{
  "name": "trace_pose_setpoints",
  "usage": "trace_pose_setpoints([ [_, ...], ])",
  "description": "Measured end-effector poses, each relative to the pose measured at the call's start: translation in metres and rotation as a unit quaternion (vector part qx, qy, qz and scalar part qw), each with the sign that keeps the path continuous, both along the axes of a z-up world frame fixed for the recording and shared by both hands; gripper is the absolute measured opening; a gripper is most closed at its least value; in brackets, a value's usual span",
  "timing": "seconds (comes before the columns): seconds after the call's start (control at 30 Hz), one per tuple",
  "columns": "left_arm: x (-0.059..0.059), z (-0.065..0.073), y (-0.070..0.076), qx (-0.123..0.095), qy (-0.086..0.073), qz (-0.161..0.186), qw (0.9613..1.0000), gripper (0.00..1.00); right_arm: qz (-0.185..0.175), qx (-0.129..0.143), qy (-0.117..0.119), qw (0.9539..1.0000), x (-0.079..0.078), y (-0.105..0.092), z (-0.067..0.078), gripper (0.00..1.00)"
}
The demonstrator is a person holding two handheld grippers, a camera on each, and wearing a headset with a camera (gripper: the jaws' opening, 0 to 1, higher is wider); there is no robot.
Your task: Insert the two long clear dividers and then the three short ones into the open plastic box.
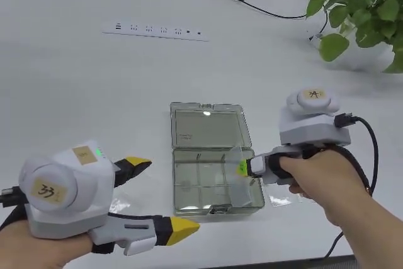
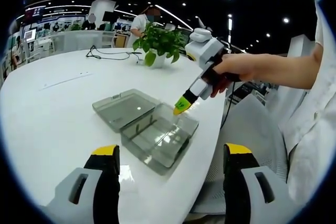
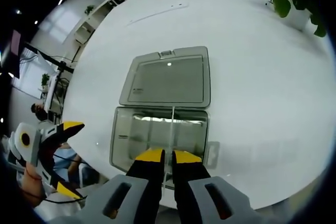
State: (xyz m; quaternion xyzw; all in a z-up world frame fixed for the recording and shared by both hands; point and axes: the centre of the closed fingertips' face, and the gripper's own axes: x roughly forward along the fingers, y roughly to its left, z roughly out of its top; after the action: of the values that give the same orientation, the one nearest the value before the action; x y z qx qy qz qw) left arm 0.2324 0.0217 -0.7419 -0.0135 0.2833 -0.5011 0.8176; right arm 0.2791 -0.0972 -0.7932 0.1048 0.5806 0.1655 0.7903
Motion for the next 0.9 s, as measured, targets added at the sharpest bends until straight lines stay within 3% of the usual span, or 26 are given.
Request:
trace_pose_setpoints([
  [0.27,0.000,0.000,0.000,0.001,0.000,0.001,1.0000,0.82,0.022,0.008,-0.010,0.9997,0.001,0.009,-0.005,0.08],
  [0.9,0.001,0.002,0.003,0.002,0.000,0.008,1.0000,0.82,0.027,0.021,-0.009,0.9994,0.002,0.013,-0.022,0.10],
])
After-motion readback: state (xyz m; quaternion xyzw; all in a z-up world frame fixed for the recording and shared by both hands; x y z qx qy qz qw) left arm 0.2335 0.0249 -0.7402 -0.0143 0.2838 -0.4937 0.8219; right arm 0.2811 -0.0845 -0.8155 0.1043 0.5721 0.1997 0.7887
